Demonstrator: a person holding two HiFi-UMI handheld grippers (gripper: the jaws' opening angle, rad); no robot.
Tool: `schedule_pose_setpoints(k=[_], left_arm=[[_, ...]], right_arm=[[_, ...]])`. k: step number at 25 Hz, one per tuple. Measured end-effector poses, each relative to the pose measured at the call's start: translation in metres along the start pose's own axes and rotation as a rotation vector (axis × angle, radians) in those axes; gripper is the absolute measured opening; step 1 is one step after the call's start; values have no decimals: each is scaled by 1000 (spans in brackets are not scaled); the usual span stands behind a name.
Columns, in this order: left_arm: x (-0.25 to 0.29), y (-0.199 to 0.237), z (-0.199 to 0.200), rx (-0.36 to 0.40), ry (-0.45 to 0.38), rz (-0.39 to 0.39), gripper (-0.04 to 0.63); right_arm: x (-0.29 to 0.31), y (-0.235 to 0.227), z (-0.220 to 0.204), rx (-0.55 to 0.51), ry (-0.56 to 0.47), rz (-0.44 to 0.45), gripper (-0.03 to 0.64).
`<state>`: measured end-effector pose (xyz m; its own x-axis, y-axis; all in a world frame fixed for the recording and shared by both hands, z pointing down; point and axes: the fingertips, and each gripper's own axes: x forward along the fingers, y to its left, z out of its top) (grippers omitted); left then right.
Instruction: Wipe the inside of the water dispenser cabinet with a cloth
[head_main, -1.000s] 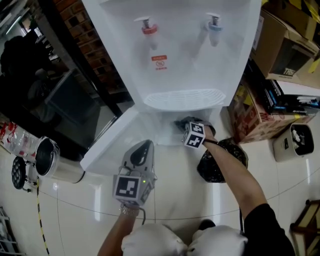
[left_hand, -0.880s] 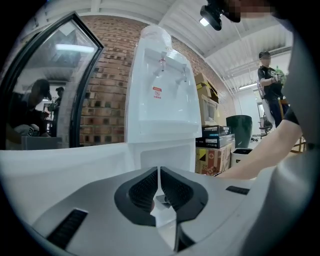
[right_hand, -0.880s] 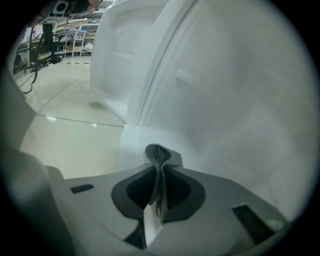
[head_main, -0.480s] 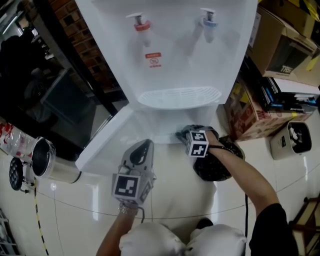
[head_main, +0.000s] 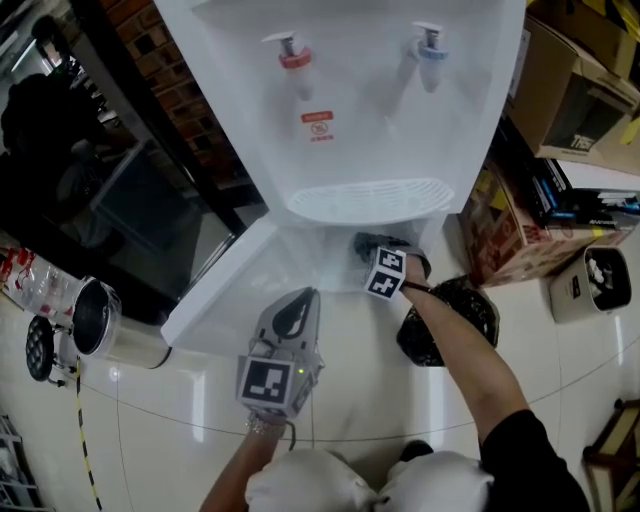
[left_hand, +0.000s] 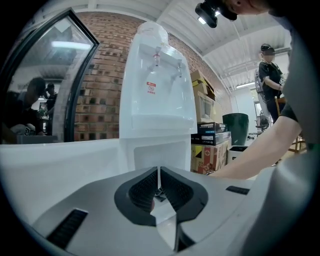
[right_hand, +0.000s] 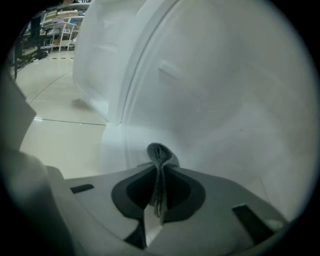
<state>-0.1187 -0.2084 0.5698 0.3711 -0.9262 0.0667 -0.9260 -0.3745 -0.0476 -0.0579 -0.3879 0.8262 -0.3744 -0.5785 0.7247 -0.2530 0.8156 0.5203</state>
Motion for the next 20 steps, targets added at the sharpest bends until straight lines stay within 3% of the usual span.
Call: schedule_pose_setpoints(k=[4, 8, 11, 16, 20], left_arm=[[1, 3, -1, -7, 0, 5, 21], [5, 2, -1, -11, -9, -1, 21], [8, 3, 4, -21, -17, 6, 21], [-2, 5, 40, -33, -28, 35, 21], [-24, -21, 108, -24, -8, 8, 21]], right_arm=[[-5, 30, -15, -16, 16, 89, 21], [-25, 43, -13, 50, -43, 128, 21], [-42, 46, -6, 200, -168, 159, 23], [-129, 12, 32, 584, -440, 132, 23], [-237, 7, 42, 721, -501, 67, 23]])
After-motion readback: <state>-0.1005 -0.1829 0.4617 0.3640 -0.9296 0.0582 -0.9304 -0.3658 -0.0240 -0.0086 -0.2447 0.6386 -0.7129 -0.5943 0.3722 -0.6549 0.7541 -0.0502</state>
